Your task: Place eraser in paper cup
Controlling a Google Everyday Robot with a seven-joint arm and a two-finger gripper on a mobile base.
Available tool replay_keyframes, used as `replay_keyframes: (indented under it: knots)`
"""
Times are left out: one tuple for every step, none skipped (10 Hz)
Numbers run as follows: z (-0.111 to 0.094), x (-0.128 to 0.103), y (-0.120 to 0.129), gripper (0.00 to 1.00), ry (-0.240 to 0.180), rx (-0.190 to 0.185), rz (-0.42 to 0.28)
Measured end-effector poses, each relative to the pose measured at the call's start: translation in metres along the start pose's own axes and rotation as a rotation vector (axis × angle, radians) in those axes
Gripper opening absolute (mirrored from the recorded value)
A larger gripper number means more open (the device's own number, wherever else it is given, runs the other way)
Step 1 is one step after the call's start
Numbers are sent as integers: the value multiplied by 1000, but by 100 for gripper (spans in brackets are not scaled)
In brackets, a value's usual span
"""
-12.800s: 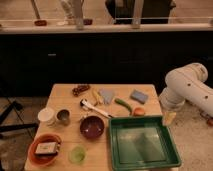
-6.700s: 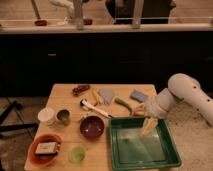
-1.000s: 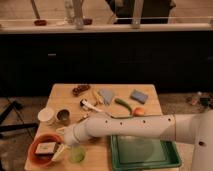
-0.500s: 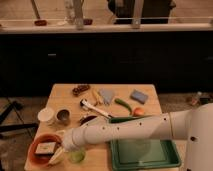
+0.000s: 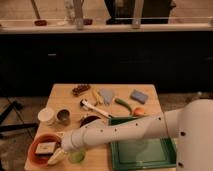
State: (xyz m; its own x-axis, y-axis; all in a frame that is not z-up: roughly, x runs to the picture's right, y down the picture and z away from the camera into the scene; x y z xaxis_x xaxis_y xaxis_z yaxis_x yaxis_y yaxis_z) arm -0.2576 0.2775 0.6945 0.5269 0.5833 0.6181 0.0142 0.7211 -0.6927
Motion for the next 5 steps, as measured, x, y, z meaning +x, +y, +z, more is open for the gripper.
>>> replay_keyframes:
  knots:
    - [5,-1,2,80,-4,-7,-1]
    - [6,-1,3,80,-6,-11,-2]
    - [9,-1,5,80,-8,-22,-10]
    - [9,-1,5,80,-8,-22,-11]
    - [9,-1,5,80,-8,-23,-12]
